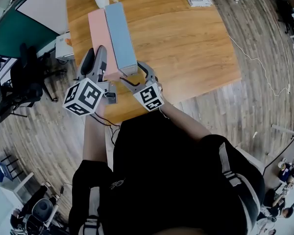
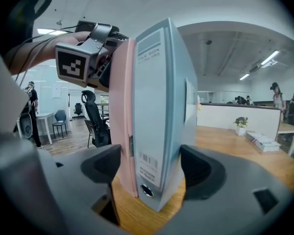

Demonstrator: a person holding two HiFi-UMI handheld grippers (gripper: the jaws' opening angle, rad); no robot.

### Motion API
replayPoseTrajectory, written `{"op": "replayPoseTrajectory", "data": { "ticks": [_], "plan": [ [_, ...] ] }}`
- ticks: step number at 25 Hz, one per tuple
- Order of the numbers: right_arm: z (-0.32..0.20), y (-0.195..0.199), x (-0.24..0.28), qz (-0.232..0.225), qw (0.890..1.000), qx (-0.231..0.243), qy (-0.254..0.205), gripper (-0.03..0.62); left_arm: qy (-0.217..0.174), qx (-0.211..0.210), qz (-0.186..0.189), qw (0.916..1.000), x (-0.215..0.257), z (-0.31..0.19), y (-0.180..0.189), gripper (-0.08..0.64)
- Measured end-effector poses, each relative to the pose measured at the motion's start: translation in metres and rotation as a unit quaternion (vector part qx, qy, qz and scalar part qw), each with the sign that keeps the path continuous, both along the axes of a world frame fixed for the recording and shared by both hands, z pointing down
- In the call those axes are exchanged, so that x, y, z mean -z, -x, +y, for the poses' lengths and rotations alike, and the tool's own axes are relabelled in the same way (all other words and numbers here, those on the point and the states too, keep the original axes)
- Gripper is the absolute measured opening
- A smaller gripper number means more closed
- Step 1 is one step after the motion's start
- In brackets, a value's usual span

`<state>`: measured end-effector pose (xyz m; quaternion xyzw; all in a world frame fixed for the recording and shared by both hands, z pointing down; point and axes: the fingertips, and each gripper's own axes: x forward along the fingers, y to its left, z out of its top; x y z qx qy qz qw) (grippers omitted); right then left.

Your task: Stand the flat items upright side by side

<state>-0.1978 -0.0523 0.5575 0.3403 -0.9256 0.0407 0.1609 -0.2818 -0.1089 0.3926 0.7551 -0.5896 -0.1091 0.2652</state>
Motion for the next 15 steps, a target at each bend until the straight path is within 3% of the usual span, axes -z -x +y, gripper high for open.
{"op": "replayPoseTrajectory", "data": {
  "ticks": [15],
  "plan": [
    [0.0068, -0.0044, -0.0018, 0.012, 1.0, 0.011, 0.003, 0.42, -0.007, 0.001, 0.008, 0.9999, 0.0006, 0.0018, 0.0068, 0.196]
  ]
}}
